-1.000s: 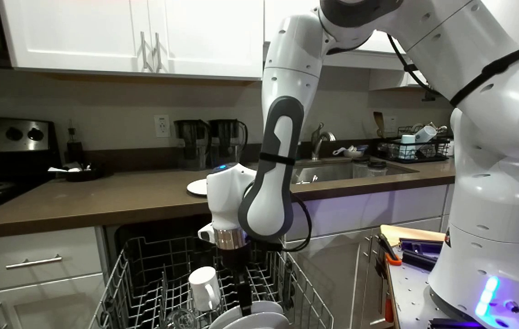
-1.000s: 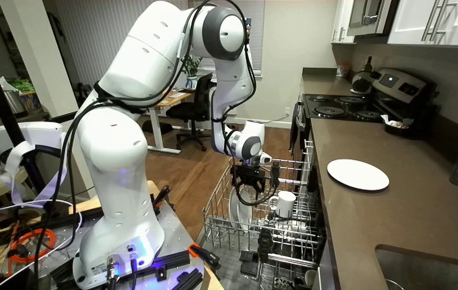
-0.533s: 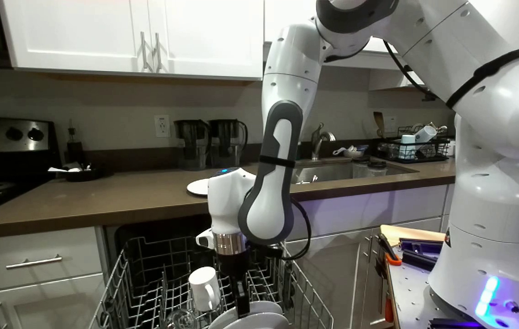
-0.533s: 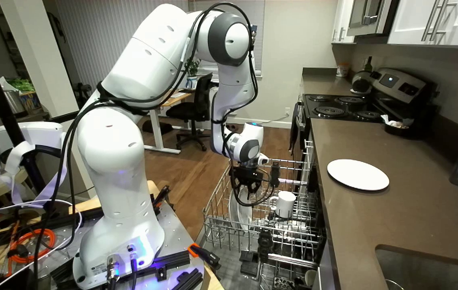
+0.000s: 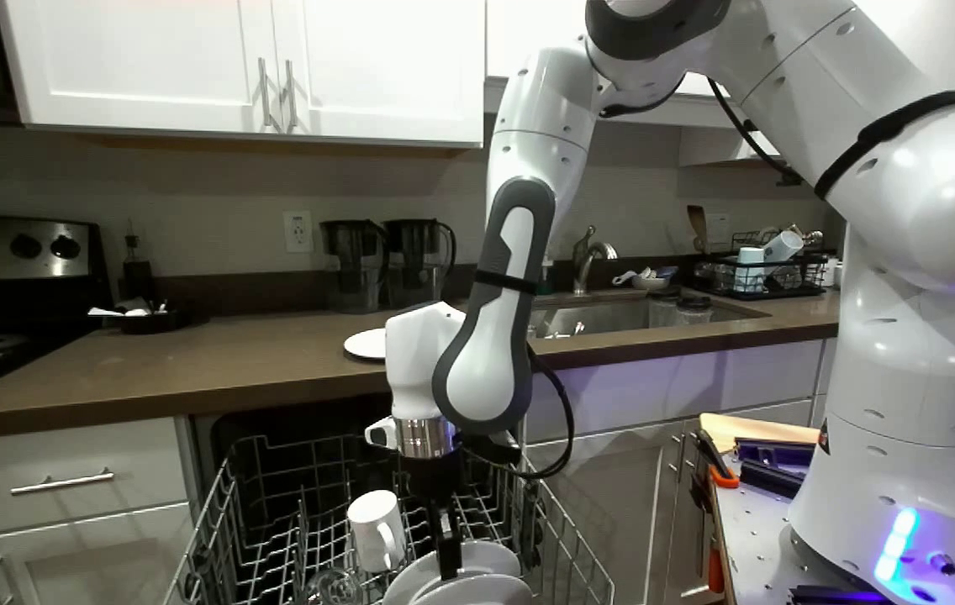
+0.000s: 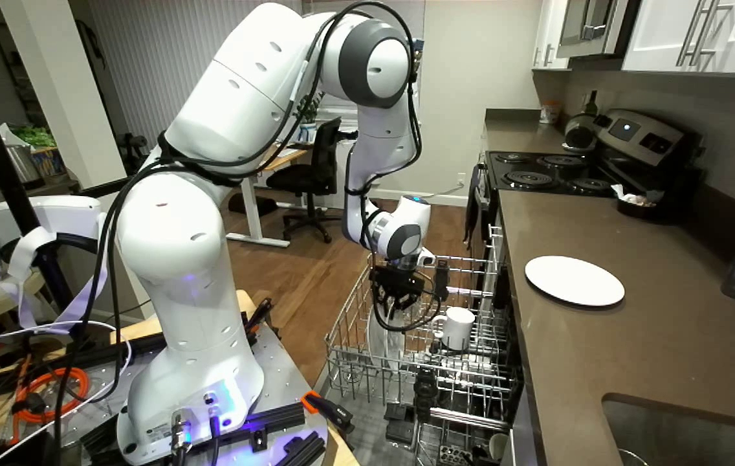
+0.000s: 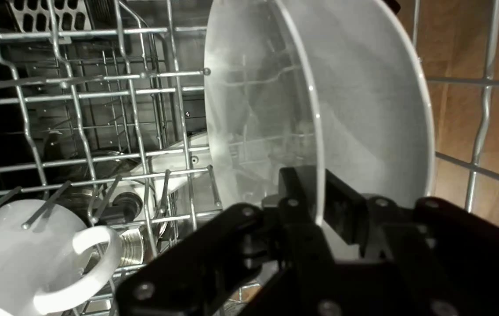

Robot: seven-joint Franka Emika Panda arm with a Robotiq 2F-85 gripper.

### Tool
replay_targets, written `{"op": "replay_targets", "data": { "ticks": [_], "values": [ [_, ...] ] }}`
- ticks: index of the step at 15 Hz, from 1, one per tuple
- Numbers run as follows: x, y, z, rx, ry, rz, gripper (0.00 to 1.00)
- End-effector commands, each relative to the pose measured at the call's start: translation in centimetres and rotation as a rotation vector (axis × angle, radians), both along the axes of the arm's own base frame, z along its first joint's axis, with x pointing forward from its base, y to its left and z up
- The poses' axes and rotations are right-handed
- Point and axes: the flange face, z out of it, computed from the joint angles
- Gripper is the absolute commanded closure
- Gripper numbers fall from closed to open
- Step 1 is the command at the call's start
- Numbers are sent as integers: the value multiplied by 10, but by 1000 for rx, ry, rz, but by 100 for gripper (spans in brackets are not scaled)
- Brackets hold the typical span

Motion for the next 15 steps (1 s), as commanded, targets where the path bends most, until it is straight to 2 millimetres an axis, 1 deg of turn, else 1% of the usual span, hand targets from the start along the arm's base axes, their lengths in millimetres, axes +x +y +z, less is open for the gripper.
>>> {"op": "replay_targets", "data": {
  "ticks": [1,4,5,6,8,15],
  "values": [
    [-1,-15,14,-1,40,-6,92],
    [0,-19,30,-13,61,-12,93],
    [1,-20,37,-18,63,-12,98],
    [1,-20,44,-22,64,-11,94],
    [1,-19,57,-34,71,-7,94],
    [5,-21,78,8,62,11,94]
  ]
}}
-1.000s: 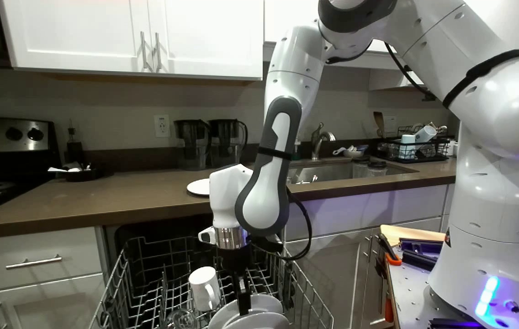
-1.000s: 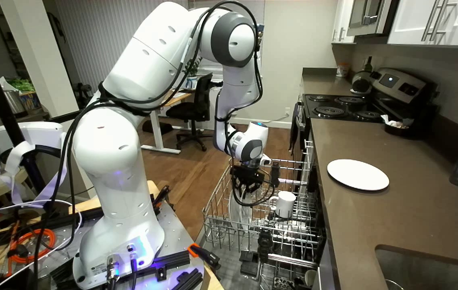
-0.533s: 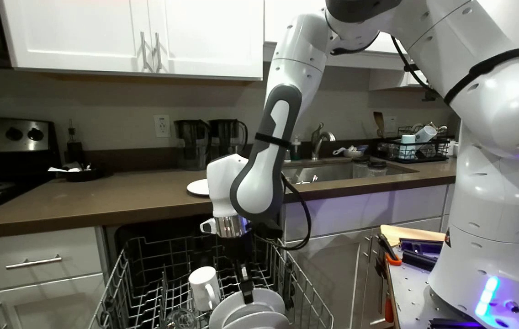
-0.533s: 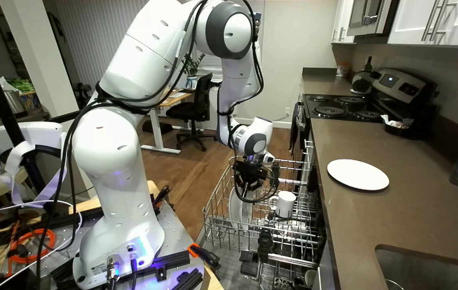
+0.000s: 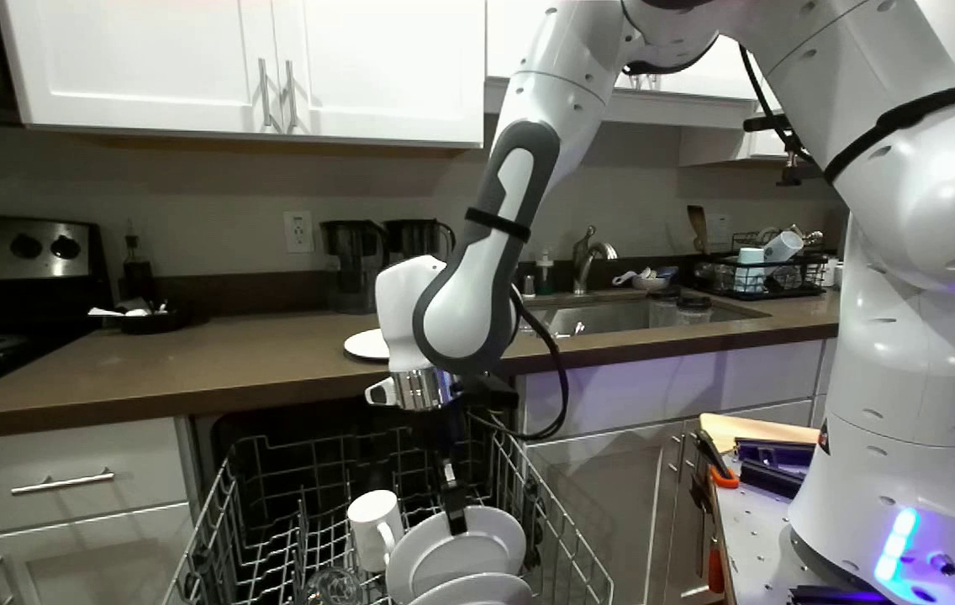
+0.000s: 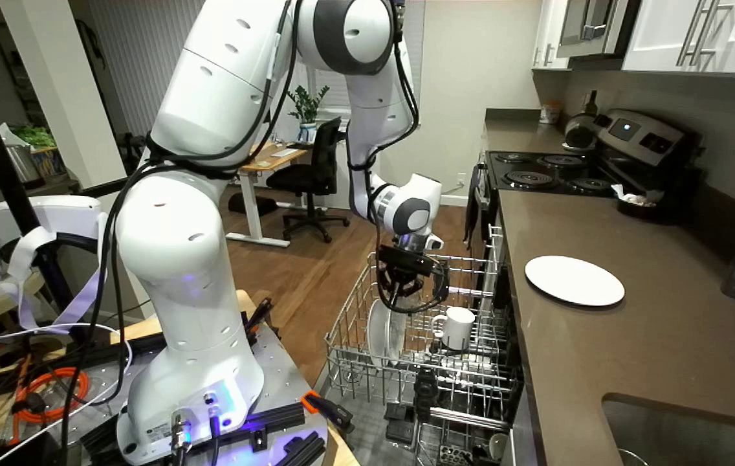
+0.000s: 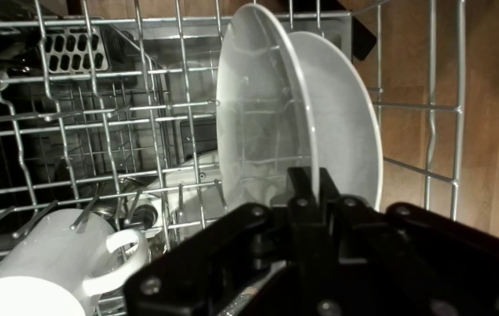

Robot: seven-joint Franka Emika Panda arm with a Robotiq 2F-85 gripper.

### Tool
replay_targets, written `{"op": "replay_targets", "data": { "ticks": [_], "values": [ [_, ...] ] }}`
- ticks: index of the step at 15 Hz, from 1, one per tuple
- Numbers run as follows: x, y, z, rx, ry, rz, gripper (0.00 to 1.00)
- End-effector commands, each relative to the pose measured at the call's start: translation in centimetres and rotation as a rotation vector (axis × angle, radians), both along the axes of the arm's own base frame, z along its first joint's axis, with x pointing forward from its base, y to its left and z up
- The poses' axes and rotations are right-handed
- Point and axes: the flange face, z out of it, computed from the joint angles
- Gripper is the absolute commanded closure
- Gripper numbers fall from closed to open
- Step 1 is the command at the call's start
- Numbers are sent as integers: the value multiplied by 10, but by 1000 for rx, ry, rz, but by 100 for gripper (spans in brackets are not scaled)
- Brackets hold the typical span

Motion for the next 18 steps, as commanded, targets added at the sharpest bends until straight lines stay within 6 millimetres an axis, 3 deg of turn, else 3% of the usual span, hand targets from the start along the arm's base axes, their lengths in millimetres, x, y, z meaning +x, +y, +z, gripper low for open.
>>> {"op": "replay_targets", "data": {
  "ticks": [1,9,18],
  "values": [
    [-2,-5,26,44,-24,18,94],
    [-4,1,56,-6,-47,5,94],
    [-6,20,113,-138,-142,12,94]
  ]
}}
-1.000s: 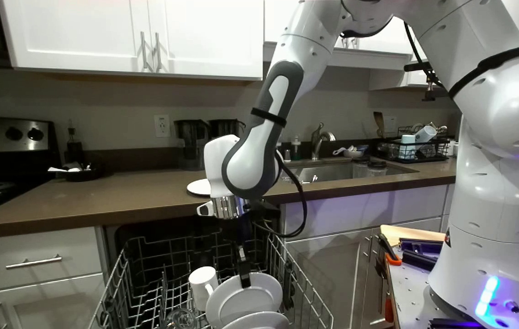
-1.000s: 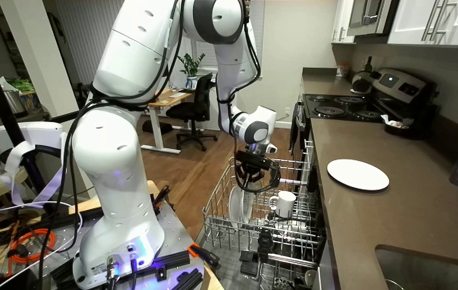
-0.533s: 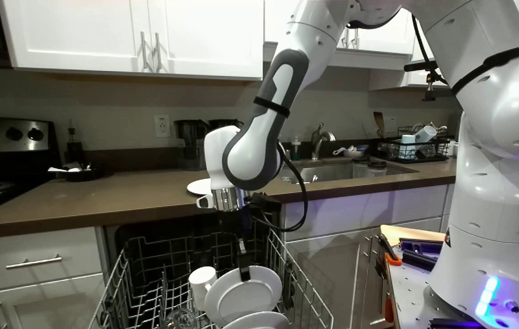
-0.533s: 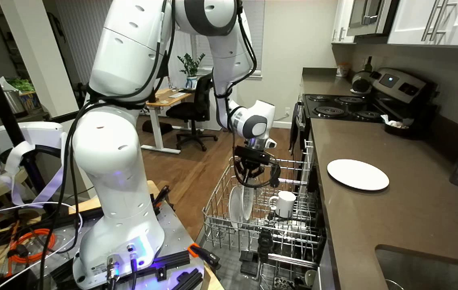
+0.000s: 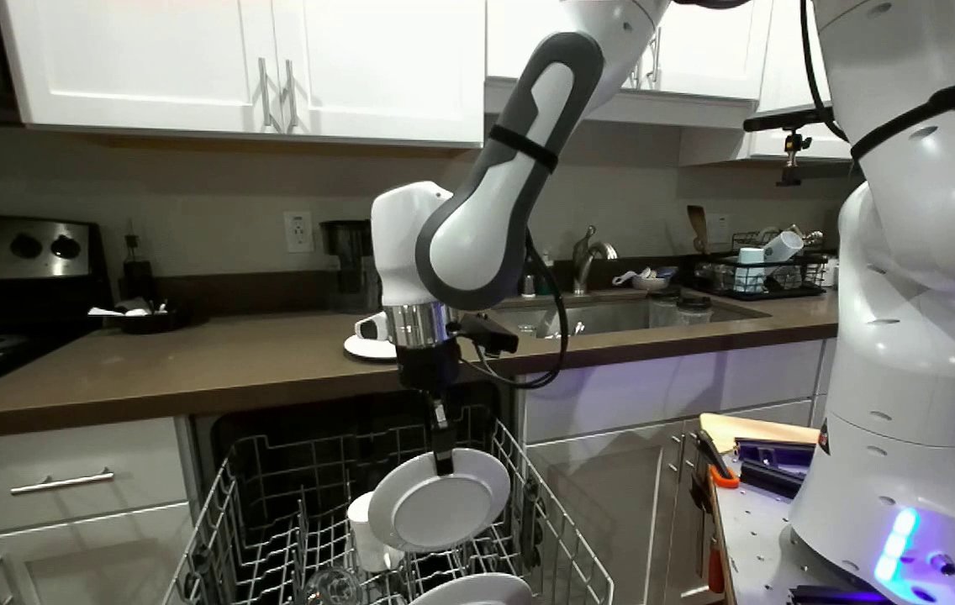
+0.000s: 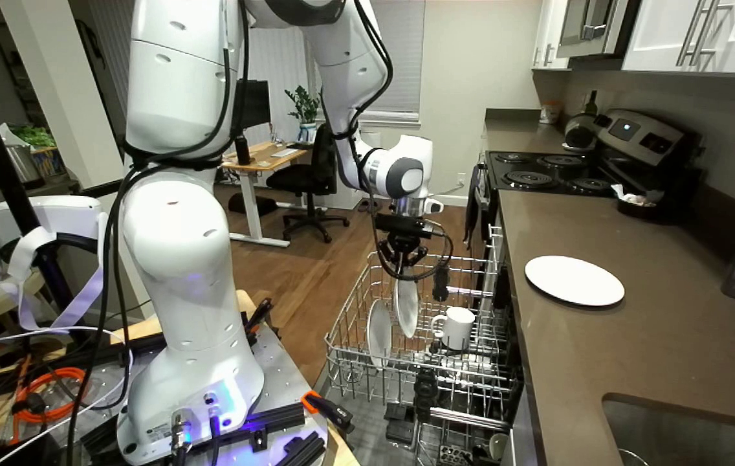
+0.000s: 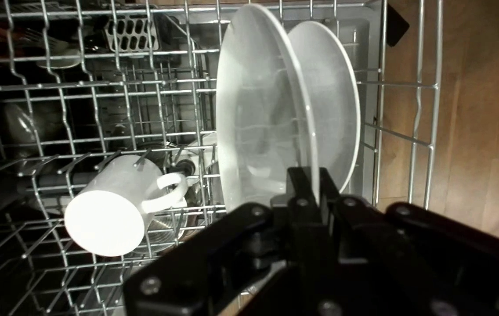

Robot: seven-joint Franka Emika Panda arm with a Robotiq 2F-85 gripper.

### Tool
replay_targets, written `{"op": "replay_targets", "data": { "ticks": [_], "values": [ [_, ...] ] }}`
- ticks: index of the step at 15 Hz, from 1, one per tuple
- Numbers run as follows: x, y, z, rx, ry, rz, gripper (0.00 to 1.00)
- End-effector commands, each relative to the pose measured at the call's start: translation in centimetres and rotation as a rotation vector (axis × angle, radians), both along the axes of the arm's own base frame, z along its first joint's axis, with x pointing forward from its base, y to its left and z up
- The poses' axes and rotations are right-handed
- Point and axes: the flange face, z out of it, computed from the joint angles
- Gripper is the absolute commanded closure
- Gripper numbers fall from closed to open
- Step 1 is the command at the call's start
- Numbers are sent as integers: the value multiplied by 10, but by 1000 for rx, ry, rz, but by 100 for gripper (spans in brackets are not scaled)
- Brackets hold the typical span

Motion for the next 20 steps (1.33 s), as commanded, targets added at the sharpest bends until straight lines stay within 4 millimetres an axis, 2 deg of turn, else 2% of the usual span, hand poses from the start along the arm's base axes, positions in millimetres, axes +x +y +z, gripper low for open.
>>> {"op": "replay_targets", "data": {
  "ticks": [1,6,14,20],
  "values": [
    [-6,13,32,-83,-42,-4,94],
    [-5,37,47,-225,-120,7,94],
    [4,53,49,-423,-252,90,94],
    [0,54,40,-369,-222,73,93]
  ]
}}
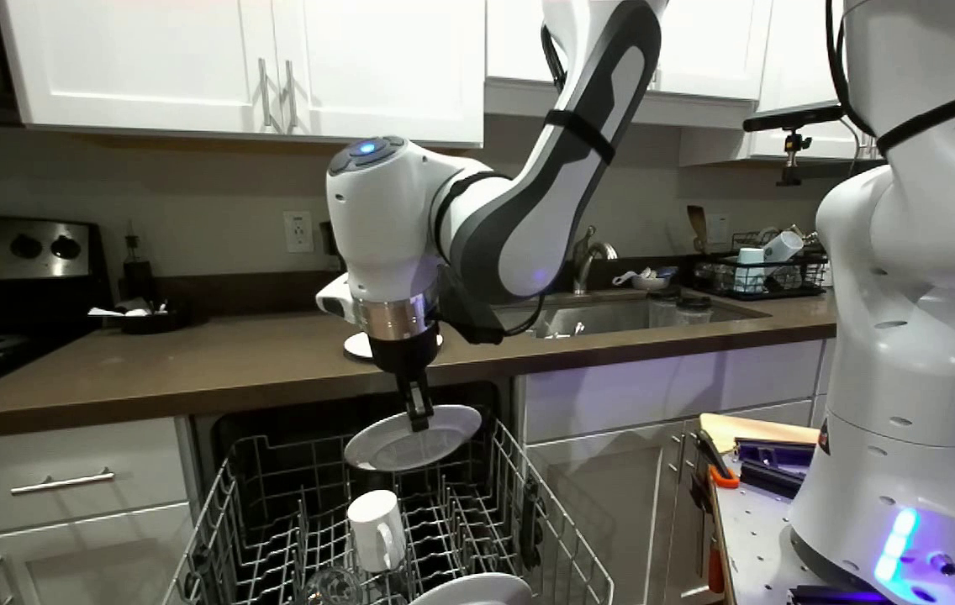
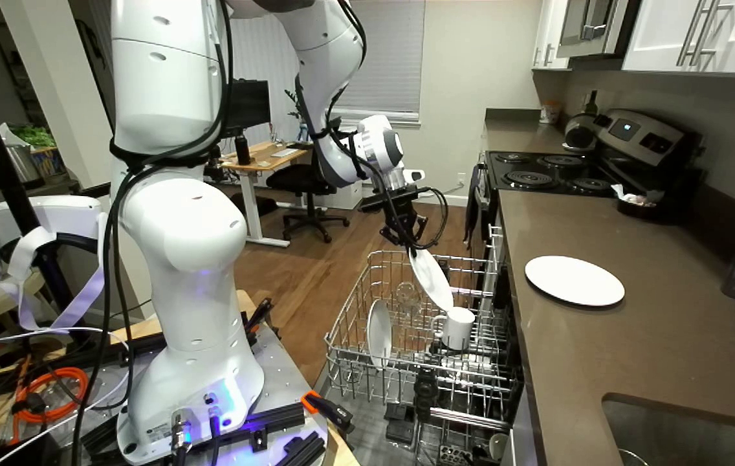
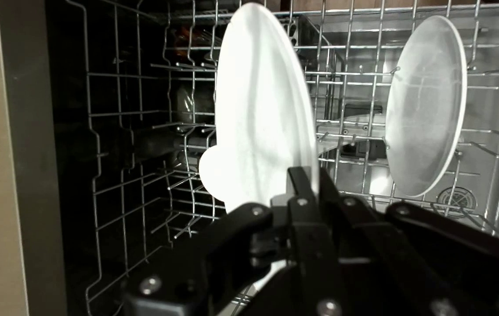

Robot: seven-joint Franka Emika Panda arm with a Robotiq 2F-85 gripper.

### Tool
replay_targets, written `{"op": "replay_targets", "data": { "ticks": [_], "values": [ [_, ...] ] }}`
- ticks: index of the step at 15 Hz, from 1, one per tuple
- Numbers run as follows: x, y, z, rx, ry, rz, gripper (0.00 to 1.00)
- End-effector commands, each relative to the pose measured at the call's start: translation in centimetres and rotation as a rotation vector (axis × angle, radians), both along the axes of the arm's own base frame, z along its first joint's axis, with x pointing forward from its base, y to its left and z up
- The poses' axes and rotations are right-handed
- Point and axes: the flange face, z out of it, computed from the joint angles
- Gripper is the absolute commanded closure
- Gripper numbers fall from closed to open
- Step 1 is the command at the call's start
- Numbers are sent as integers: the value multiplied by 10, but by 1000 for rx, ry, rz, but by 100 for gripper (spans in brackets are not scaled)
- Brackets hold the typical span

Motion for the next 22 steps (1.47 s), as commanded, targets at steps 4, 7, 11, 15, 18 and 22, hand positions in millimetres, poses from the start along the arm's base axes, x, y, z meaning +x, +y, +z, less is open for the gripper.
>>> {"op": "replay_targets", "data": {
  "ticks": [4,7,11,15,18,22],
  "values": [
    [2,1,-1,-30,-6,6,94],
    [5,3,5,-100,-15,36,94],
    [12,3,21,-199,-41,66,94],
    [21,7,36,-284,-74,89,94],
    [26,9,46,-332,-94,101,94],
    [32,11,60,-408,-117,117,94]
  ]
}}
